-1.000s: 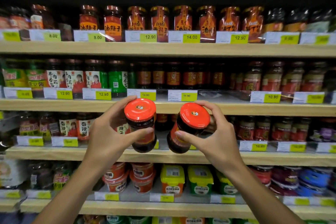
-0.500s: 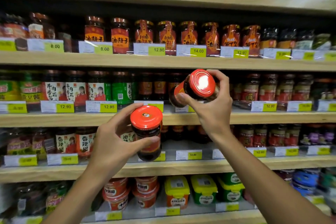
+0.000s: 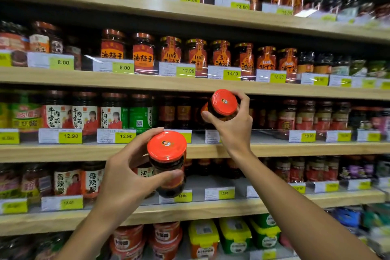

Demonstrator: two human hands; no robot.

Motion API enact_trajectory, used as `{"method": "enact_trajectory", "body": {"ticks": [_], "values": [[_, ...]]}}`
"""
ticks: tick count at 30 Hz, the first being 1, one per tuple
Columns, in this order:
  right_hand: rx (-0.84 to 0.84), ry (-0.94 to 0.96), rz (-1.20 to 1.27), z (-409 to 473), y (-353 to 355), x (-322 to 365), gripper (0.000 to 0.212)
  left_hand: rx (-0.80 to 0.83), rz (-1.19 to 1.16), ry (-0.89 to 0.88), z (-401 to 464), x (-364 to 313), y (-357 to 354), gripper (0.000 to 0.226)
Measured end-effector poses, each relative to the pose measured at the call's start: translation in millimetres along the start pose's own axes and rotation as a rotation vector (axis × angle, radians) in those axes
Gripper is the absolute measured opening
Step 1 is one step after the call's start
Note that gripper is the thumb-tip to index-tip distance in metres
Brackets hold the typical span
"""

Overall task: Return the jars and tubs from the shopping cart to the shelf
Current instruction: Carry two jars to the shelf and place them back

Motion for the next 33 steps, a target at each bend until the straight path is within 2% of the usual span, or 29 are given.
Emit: {"method": "enact_trajectory", "body": {"ticks": [9,17,20,27,33], "values": [[0.063,-0.117,-0.108,0.1,-14.1,-32.9,0.084,-0.003,0.003,-0.009,0.2,3.6,4.1,0.087],[0.019,-0.224,-0.222,12.5,-14.5,-43.6,0.09,-0.045,0.01,-0.02,14.2,1.6,10.5,0.088],[0.025,-0.29,-0.291,21.1,-12.9,-45.4,0.083,-0.072,0.011,-0.026,18.5,1.1,12.9,0.088],[0.144,-0.318,-0.399,39.3,-25.5,-44.2,0.078,-0.161,-0.003,-0.036,31.6,-6.2,16.7,0.089],[0.274,-0.347,-0.467,34.0,-30.4,-45.3,0.084,-0.22,0.0,-0.06,37.8,-12.7,22.7,0.086]]}}
Point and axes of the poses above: each hand's wrist, its own z-axis towards the middle knuckle, its own y-axis out of the back of the hand, x = y × z, the point moved 9 cm from there along z, towards the middle knuckle, and after that the axes turned 8 degrees about x, right-handed, at the moved point
